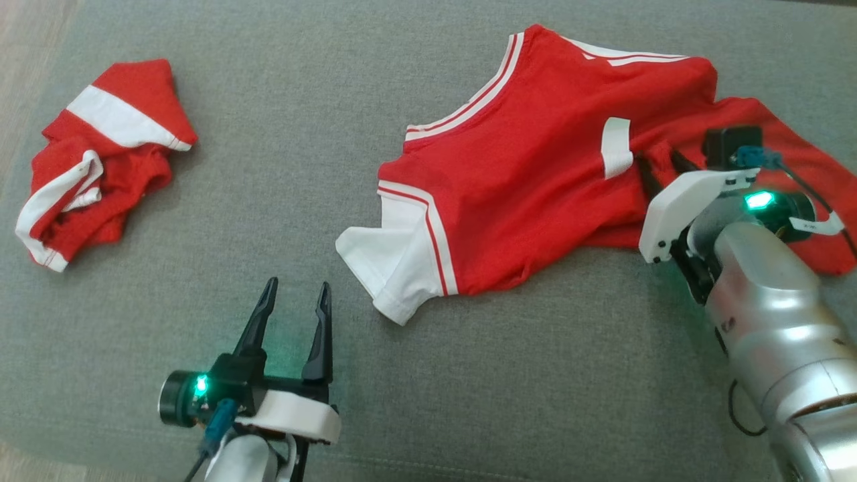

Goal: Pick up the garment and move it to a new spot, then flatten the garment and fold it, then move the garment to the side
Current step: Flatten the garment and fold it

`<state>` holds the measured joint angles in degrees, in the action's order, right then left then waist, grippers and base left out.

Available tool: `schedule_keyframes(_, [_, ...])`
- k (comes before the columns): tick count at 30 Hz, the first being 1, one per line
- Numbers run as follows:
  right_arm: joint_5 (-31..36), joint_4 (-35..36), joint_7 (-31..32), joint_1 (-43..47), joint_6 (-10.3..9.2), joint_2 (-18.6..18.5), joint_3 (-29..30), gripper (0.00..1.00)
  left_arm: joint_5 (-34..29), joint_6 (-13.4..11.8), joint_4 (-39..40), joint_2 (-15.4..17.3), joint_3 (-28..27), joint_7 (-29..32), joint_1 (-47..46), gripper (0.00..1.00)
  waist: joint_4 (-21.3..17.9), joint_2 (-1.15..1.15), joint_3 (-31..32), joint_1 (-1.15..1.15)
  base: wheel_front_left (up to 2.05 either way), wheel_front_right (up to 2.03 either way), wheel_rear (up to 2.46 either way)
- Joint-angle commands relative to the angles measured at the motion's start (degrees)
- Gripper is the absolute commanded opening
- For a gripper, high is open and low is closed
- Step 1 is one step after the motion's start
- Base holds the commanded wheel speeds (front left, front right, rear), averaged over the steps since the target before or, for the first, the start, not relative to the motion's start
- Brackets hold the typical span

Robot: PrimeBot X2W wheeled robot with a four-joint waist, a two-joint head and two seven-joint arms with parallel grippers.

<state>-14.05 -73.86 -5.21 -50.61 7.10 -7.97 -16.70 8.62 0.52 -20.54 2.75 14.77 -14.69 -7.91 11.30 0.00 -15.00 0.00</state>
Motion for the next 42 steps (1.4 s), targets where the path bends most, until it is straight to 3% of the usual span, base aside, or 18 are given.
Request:
schedule_keyframes(1, [0.2,0.6,-0.4,-1.3,0.39,0.4,-0.4,0.0,0.6,-0.2,1.3,0.1,-1.6,-0.3,-1.5,1.0,0.1,0.0,-0.2,0.0,0.0,0.0,0.0])
schedule_keyframes(11, [2.5,2.8,-8.8,-5.2,0.39,-1.7,2.9,0.0,1.4,-0.2,1.3,0.1,-1.8,-0.3,-1.0,1.0,0.0,0.0,0.6,0.0,0.0,0.0,0.0])
schedule_keyframes(14, [4.5,6.6,-9.7,-7.6,0.39,-3.1,5.1,0.0,1.7,-0.3,1.3,0.1,-1.5,-0.3,-0.8,1.0,0.1,0.0,1.5,0.0,0.0,0.0,0.0])
schedule_keyframes(19, [9.2,19.8,-9.8,-6.4,0.39,-3.4,9.3,0.0,2.1,-0.5,1.1,0.1,-1.4,-0.3,-0.2,1.0,-0.2,0.0,2.8,0.0,0.0,0.0,0.0])
schedule_keyframes(25, [11.9,24.8,-9.8,1.3,0.39,-2.2,11.5,0.0,2.4,-0.6,0.6,0.1,-2.4,-0.3,1.5,1.0,-2.6,0.0,4.3,0.0,0.0,0.0,0.0])
schedule_keyframes(26, [12.2,24.8,-9.8,3.2,0.39,-2.2,12.0,0.03,2.4,-0.5,0.5,0.1,-2.6,-0.3,1.8,1.0,-3.3,0.0,4.5,0.0,0.0,0.0,0.0])
schedule_keyframes(27, [12.3,24.9,-9.8,5.2,0.39,-2.3,12.7,0.21,2.3,-0.4,0.4,0.1,-2.7,-0.3,2.0,1.0,-4.0,0.0,4.7,0.0,0.0,0.0,0.0])
schedule_keyframes(29, [12.0,25.2,-9.8,9.4,0.39,-2.3,14.9,0.42,2.2,-0.3,0.3,0.1,-3.0,-0.3,2.1,1.0,-5.4,0.0,5.1,0.0,0.0,0.0,0.0])
schedule_keyframes(30, [11.8,25.2,-9.8,11.5,0.39,-2.3,16.1,0.67,2.1,-0.2,0.3,0.1,-3.1,-0.3,2.2,1.0,-6.0,0.0,5.2,0.0,0.0,0.0,0.0])
schedule_keyframes(31, [11.7,25.1,-9.8,13.5,0.39,-2.2,16.9,1.0,1.9,-0.2,0.4,0.1,-3.3,-0.3,2.2,1.0,-6.7,0.0,5.3,0.0,0.0,0.0,0.0])
schedule_keyframes(39, [10.2,31.7,-9.8,25.4,0.39,1.1,26.8,1.0,1.4,0.0,0.5,0.1,-4.0,-0.3,2.2,1.0,-9.8,0.0,6.2,0.0,0.0,0.0,0.0])
schedule_keyframes(42, [10.1,34.5,-9.8,27.3,0.39,2.9,27.8,1.0,1.3,0.1,0.5,0.1,-3.9,-0.3,2.3,1.0,-10.2,0.0,5.9,0.0,0.0,0.0,0.0])
